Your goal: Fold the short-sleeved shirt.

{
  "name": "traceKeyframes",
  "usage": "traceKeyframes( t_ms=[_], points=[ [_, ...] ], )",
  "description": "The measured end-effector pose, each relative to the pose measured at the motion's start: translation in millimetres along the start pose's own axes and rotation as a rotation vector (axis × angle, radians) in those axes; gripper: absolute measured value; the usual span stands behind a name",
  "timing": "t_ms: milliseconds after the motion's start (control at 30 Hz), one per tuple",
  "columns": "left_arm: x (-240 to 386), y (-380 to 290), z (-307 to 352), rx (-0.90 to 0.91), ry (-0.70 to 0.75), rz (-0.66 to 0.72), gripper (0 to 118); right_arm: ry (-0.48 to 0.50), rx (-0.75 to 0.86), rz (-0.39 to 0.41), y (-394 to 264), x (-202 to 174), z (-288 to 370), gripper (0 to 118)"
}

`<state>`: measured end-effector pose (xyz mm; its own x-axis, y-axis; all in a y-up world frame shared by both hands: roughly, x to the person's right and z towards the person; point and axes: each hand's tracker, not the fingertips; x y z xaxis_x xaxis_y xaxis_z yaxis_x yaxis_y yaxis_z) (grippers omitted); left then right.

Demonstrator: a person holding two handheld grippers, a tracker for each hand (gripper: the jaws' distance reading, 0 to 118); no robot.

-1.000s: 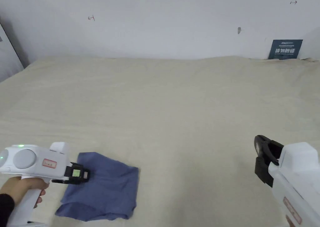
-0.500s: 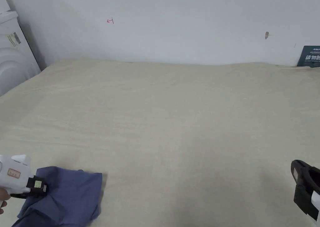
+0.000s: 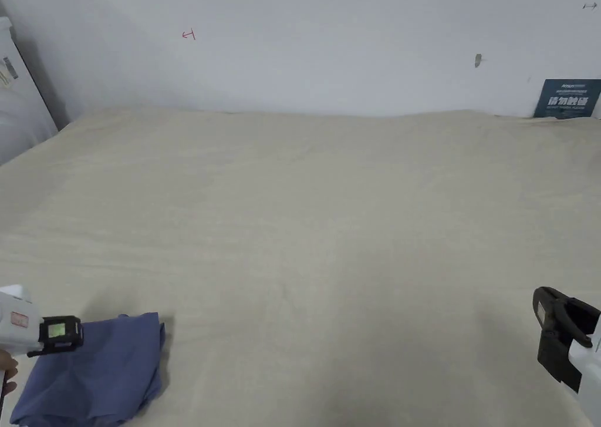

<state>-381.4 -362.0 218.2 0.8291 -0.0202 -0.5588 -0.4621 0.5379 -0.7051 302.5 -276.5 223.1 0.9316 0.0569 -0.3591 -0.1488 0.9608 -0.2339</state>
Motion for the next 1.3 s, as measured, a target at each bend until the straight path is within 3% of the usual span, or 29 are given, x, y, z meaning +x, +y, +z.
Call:
traceKeyframes(
  t_ms=[133,167,333,600,867,967,1100,1167,1300],
  points=[
    [22.6,-3.8,70.9,0.313,-0.027,-0.016,107,-0.029,0.033,-0.008,15.5,-4.3,2.7,0],
    [31.2,-5.9,90.1,0.384,-0.029,-0.028,107,-0.037,0.045,-0.01,3.4,-4.9,-26.1,0],
    [80.0,-15.5,174.0,0.635,-0.034,-0.066,107,-0.09,0.099,-0.012,31.8,2.6,-6.1,0],
    [164.9,-54.6,260.2,0.924,-0.095,-0.12,106,-0.141,0.175,-0.015,53.9,20.4,21.6,0],
    [237.6,-109.4,278.4,1.096,-0.159,-0.131,103,-0.166,0.214,-0.014,52.7,34.6,37.9,0],
    [255.8,-125.1,268.2,1.117,-0.185,-0.151,84,-0.177,0.223,-0.015,49.9,38.6,40.7,0],
    [276.6,-144.9,260.8,1.116,-0.248,-0.147,20,-0.187,0.228,-0.015,46.8,40.0,42.6,0],
    [286.4,-152.9,256.2,1.117,-0.253,-0.145,3,-0.191,0.231,-0.018,44.1,41.1,43.6,0],
    [295.5,-161.2,249.7,1.089,-0.31,-0.16,0,-0.204,0.232,-0.022,40.3,41.8,45.8,0]
  ],
)
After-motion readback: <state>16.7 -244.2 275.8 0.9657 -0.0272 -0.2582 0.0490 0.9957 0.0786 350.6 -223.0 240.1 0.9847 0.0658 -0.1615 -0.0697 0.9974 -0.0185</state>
